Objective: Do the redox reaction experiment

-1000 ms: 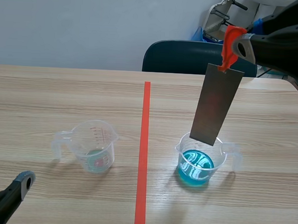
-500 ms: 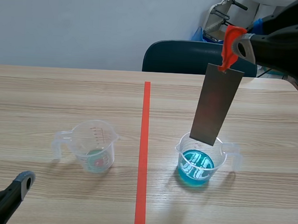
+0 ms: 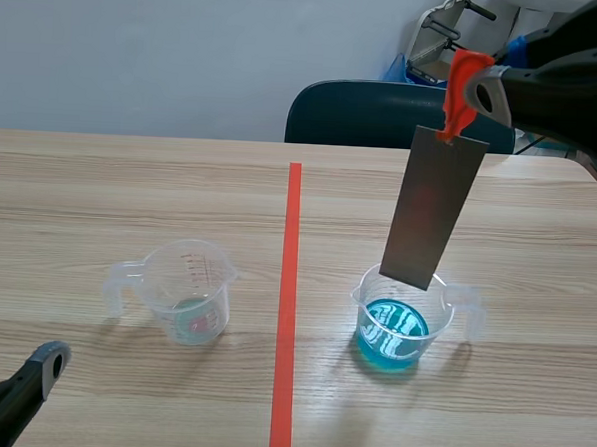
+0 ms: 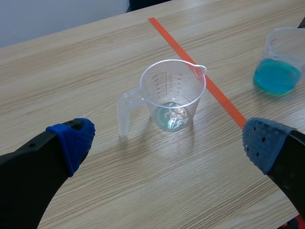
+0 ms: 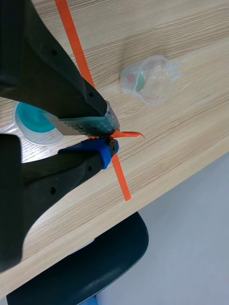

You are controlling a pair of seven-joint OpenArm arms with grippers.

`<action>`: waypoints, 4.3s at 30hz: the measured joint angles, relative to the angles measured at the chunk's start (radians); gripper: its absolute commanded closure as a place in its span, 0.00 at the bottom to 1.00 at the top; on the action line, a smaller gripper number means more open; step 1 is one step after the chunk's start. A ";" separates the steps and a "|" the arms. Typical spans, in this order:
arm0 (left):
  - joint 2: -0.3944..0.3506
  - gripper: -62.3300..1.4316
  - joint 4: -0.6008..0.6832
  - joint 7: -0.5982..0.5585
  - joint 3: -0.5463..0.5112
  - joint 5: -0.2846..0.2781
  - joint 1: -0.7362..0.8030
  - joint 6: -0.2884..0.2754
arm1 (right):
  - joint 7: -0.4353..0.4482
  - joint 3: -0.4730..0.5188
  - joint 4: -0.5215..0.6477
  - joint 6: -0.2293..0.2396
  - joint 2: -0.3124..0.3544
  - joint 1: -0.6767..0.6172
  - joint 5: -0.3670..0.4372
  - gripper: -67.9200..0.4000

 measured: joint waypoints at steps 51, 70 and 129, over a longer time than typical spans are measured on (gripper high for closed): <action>0.000 0.00 0.000 0.000 0.000 0.011 0.000 0.000 | 0.000 -0.007 0.000 0.000 0.000 0.076 0.005 0.98; 0.000 0.00 0.000 0.000 0.000 0.011 0.000 0.000 | -0.106 -0.410 0.000 0.000 -0.130 0.421 -0.011 0.98; 0.000 0.00 0.000 0.000 0.000 0.011 -0.003 0.000 | -0.321 -0.801 -0.333 -0.036 -0.615 0.753 -0.128 0.98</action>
